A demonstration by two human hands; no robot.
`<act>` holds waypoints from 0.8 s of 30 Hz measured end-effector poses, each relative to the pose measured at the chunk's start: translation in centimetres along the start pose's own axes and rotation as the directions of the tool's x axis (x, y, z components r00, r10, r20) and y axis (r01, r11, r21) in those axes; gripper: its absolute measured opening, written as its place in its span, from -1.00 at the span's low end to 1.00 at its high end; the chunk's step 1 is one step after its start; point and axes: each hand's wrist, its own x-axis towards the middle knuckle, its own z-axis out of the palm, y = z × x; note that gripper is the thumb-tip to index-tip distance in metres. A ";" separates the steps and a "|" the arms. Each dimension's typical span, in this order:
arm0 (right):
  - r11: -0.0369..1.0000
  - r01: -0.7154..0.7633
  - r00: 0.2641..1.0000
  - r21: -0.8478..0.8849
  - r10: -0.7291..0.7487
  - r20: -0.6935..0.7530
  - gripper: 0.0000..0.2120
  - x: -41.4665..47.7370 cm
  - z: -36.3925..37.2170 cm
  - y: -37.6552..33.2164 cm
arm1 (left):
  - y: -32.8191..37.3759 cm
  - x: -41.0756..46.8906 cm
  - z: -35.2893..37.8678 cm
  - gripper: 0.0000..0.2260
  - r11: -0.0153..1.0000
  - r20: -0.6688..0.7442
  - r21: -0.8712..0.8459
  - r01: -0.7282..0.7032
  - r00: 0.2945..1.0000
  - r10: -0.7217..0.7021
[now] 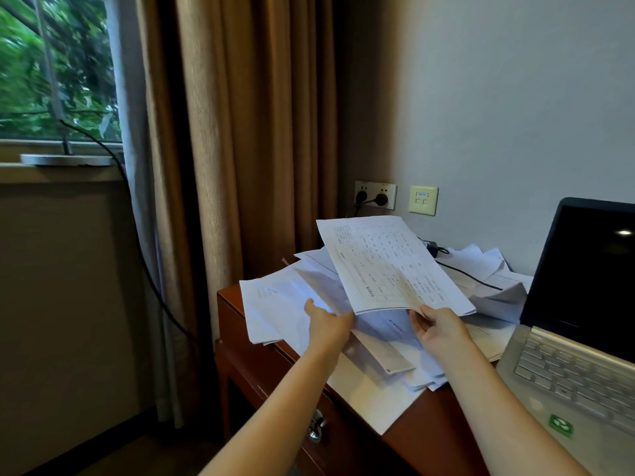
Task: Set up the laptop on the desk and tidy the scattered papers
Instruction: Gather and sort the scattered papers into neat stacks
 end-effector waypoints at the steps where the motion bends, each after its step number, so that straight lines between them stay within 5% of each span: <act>1: 1.000 -0.001 1.000 -0.009 0.001 0.007 -0.58 -0.1 0.1 0.0 | 0.0 0.1 0.1 -0.53 0.999 0.025 0.024 0.027 0.999 -0.027; 5: 1.000 0.003 0.998 -0.026 -0.001 0.058 -0.62 -0.9 0.5 0.1 | 0.0 0.4 -0.3 -0.87 0.994 -0.015 0.111 0.010 1.000 -0.008; 11: 0.999 -0.031 0.996 -0.039 0.035 0.083 -0.58 -1.0 0.8 0.9 | 1.0 0.7 -1.2 -0.61 0.972 -0.096 0.234 -0.014 0.995 0.037; 15: 0.995 -0.103 0.992 -0.013 0.103 0.075 -0.80 -1.2 0.9 0.8 | 2.2 1.0 -0.6 -0.84 0.995 -0.050 0.070 0.069 0.997 -0.065; 24: 0.985 -0.169 0.981 0.028 0.165 0.106 -0.78 -1.2 0.7 0.4 | 1.1 1.6 0.3 -0.96 0.984 0.003 0.085 0.159 0.987 -0.160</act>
